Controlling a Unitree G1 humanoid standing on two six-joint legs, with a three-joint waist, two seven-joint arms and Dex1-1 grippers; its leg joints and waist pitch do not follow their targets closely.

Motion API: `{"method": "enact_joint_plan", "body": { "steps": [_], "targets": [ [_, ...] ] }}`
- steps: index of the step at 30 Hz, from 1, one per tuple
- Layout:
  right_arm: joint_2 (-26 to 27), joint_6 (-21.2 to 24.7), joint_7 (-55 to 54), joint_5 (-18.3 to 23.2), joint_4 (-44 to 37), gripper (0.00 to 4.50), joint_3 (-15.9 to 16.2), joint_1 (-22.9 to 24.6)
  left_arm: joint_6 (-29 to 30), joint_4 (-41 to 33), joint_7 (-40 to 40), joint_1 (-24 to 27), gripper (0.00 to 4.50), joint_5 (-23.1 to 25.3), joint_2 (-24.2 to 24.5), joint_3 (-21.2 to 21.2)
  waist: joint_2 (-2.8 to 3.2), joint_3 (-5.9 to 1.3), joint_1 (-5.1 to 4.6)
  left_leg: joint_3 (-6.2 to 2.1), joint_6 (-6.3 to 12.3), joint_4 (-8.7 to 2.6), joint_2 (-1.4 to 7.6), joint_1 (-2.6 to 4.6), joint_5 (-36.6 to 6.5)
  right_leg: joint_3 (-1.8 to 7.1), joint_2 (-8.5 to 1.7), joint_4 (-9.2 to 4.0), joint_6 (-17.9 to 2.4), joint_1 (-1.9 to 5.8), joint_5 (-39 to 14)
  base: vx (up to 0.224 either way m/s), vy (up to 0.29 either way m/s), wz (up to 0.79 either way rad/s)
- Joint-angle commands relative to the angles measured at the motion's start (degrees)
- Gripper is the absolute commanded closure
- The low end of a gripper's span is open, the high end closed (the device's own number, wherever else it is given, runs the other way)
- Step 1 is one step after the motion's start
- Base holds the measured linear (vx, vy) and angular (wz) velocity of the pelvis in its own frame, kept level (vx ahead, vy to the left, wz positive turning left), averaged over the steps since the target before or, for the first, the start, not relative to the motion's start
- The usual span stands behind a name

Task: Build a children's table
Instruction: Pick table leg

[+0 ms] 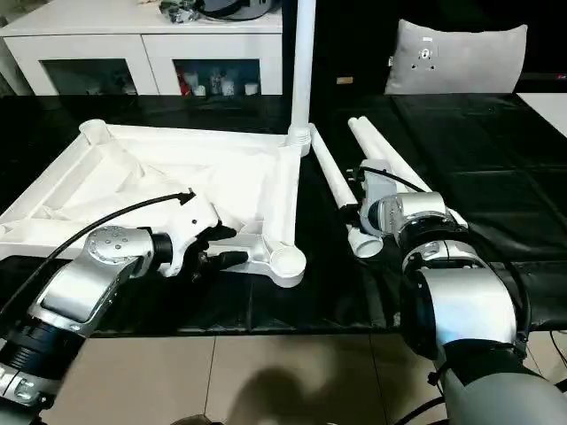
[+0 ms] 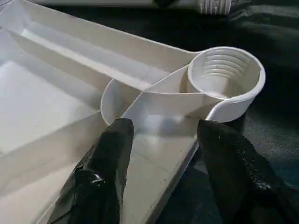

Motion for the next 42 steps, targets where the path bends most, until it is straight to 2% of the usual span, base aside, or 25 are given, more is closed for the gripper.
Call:
{"method": "enact_joint_plan", "body": {
  "steps": [1,7,8,17,22,24,25,27,28,31,33,34,35,37,38,40,42],
  "targets": [
    [0.49,1.12,0.25,-0.45,0.85,2.65,0.23,0.97,0.62,-1.31,-0.52,0.25,1.96,-0.58,0.40,-0.42,-0.52,-3.87,0.04,-1.01,0.64,-3.78,3.09,0.90,-12.29,3.04,-4.61,-4.08,-11.41,2.97,-16.81,0.000,0.000,0.00],
    [0.19,0.92,-0.40,0.21,0.59,2.66,-0.68,1.54,1.11,-1.72,-0.97,0.30,1.96,-0.97,0.34,-0.54,-0.49,-3.98,0.05,-1.04,0.55,-3.77,3.13,0.92,-12.04,3.07,-4.58,-3.97,-11.49,2.94,-15.93,0.000,0.000,0.00],
    [0.13,0.90,-0.60,0.50,0.51,2.66,-1.02,1.56,1.18,-1.80,-1.02,0.32,1.96,-1.05,0.35,-0.50,-0.18,-3.99,0.11,-1.10,0.51,-3.77,3.15,0.92,-12.02,3.07,-4.62,-3.90,-11.63,2.96,-15.63,0.000,0.000,0.00],
    [-0.75,-0.40,-3.06,4.07,-0.63,2.66,-5.38,2.83,1.22,-1.94,-0.67,0.33,1.96,-2.26,-0.13,-0.16,-0.36,-3.91,-0.01,-1.02,0.30,-3.76,3.03,1.02,-13.21,3.00,-4.52,-4.16,-11.32,2.90,-16.88,0.000,0.000,0.00],
    [-0.74,-4.45,-2.53,6.87,-2.98,2.66,-8.95,4.35,0.87,-1.79,-0.33,0.29,1.96,-2.54,-0.49,0.12,-0.47,-3.93,-0.03,-1.06,0.48,-3.81,3.02,0.88,-13.00,2.93,-4.55,-4.20,-10.88,3.01,-17.32,0.000,0.000,0.00],
    [-0.73,-7.35,-1.03,8.21,-4.85,2.66,-10.15,5.39,0.41,-1.64,0.29,0.29,1.96,-2.70,-0.61,0.40,-0.42,-4.01,-0.03,-1.01,0.68,-3.70,2.99,0.95,-13.13,2.99,-4.65,-4.30,-10.55,2.97,-17.40,0.000,0.000,0.00],
    [-0.61,-10.37,1.15,9.63,-7.52,2.66,-11.24,6.70,-0.98,-0.96,1.89,0.11,1.96,-2.48,-1.28,1.14,-0.44,-4.02,0.00,-1.01,0.79,-3.72,2.98,0.93,-12.92,2.96,-4.59,-4.28,-10.63,2.98,-17.18,0.000,0.000,0.00],
    [-0.59,-11.17,1.54,10.11,-8.56,2.66,-11.65,7.18,-1.51,-0.37,2.90,-0.15,1.96,-2.30,-1.78,1.54,-0.51,-4.13,0.05,-0.99,1.35,-3.61,2.95,0.76,-12.22,2.96,-4.62,-4.27,-10.47,3.17,-16.01,0.000,0.000,0.00],
    [-0.53,-11.61,1.73,10.55,-9.37,2.66,-12.02,7.55,-1.87,0.03,3.67,-0.32,1.96,-2.15,-2.15,1.83,-0.48,-4.21,0.10,-1.06,1.64,-3.63,2.98,0.76,-11.19,2.89,-4.55,-4.05,-11.05,3.19,-15.09,0.000,0.000,0.00],
    [0.50,-11.36,4.72,15.66,-15.24,2.66,-16.16,9.36,-3.25,1.44,7.99,-1.73,1.96,-2.92,-5.32,4.44,-0.58,-4.16,0.16,-0.83,2.73,-3.46,2.88,0.67,-10.41,2.92,-4.45,-4.18,-11.29,3.27,-13.97,0.000,0.000,0.00],
    [0.83,-10.95,6.20,17.30,-17.10,2.66,-17.24,9.97,-3.23,1.52,9.10,-2.13,1.79,-3.87,-6.52,5.65,-0.61,-4.30,0.31,-0.90,3.29,-3.41,2.94,0.63,-9.52,2.86,-4.48,-4.07,-11.29,3.36,-13.35,0.000,0.000,0.00],
    [1.13,-10.42,7.99,18.83,-18.94,2.66,-18.04,10.67,-2.58,1.25,9.54,-2.60,1.79,-5.17,-7.65,6.72,-0.40,-4.32,0.38,-0.99,3.45,-3.46,3.01,0.57,-9.39,2.75,-4.44,-4.02,-11.58,3.29,-13.44,0.000,0.000,0.00],
    [1.83,-9.91,11.43,21.80,-22.66,2.66,-19.29,12.33,-1.15,0.52,10.44,-3.65,1.68,-7.76,-9.92,8.69,-0.56,-4.26,0.50,-0.80,3.77,-3.39,2.98,0.67,-9.71,2.79,-4.45,-4.18,-11.70,3.32,-13.64,0.000,0.000,0.00],
    [2.27,-10.46,12.82,23.14,-24.70,2.66,-19.61,13.37,-0.49,0.10,10.77,-4.19,1.61,-9.14,-10.99,9.57,-0.66,-4.28,0.82,-0.79,4.17,-3.35,3.05,0.63,-9.40,2.80,-4.59,-4.25,-11.49,3.42,-13.74,0.000,0.000,0.00],
    [3.73,-10.52,16.91,27.55,-30.17,2.66,-20.97,15.69,0.31,-0.28,12.91,-6.17,1.48,-12.17,-13.97,12.13,-0.92,-4.26,0.95,-0.66,4.70,-3.35,2.98,0.62,-8.96,2.77,-4.46,-4.35,-11.48,3.29,-13.83,0.000,0.000,0.00],
    [4.33,-10.34,18.40,29.04,-32.32,2.66,-21.25,16.45,0.89,-0.03,14.08,-6.98,1.37,-13.30,-15.10,13.34,-0.91,-4.40,1.43,-0.89,5.00,-3.34,3.19,0.63,-8.11,2.74,-4.65,-4.24,-11.38,3.27,-14.11,0.000,0.000,0.00],
    [5.81,-7.29,22.17,32.66,-39.32,2.66,-20.58,18.97,3.22,1.05,16.83,-9.79,1.30,-17.02,-17.99,17.19,-0.60,-4.28,1.66,-0.99,4.97,-3.40,3.09,0.58,-7.99,2.68,-4.55,-4.38,-10.82,3.21,-15.36,0.000,0.000,0.00]
  ]
}}
